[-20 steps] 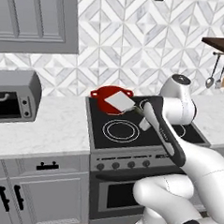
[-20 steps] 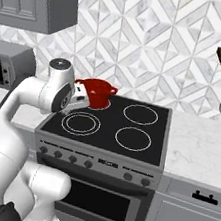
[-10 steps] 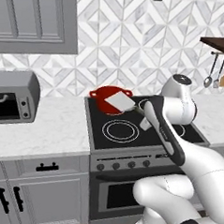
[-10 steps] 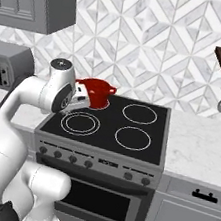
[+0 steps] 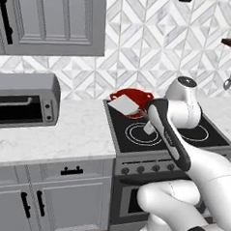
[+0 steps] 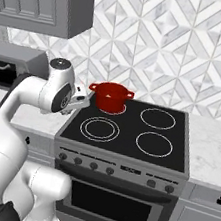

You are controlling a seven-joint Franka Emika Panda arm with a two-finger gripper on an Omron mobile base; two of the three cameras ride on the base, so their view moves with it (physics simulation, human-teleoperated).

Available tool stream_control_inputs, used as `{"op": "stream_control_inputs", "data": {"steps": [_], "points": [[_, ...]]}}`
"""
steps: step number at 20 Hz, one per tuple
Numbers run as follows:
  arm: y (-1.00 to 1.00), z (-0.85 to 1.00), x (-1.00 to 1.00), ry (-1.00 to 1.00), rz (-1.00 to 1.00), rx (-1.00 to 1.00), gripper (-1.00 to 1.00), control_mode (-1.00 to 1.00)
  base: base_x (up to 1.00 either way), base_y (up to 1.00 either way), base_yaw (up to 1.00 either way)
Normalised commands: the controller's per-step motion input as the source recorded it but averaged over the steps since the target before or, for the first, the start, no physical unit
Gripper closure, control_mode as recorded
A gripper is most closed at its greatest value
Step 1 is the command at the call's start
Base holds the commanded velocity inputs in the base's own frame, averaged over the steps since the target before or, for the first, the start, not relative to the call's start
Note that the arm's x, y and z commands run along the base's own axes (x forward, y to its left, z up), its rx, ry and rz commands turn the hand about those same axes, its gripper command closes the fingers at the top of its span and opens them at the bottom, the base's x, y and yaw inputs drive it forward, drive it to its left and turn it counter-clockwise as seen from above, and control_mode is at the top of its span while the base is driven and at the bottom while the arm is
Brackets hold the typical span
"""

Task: Put the lime and garlic in the pot. Retrieve the spatula and lightly stir the vegetables in the pot.

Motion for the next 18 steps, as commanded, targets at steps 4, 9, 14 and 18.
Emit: {"op": "stream_control_inputs", "data": {"steps": [4,9,14,18], "points": [[0.00,0.00,0.00,0.00,0.00,0.00,1.00,1.00,0.20,0.00,0.00],[0.00,0.00,0.00,0.00,0.00,0.00,1.00,1.00,0.46,0.00,0.00],[0.00,0.00,0.00,0.00,0.00,0.00,1.00,1.00,0.48,0.00,0.00],[0.00,0.00,0.00,0.00,0.00,0.00,1.00,1.00,0.46,0.00,0.00]]}}
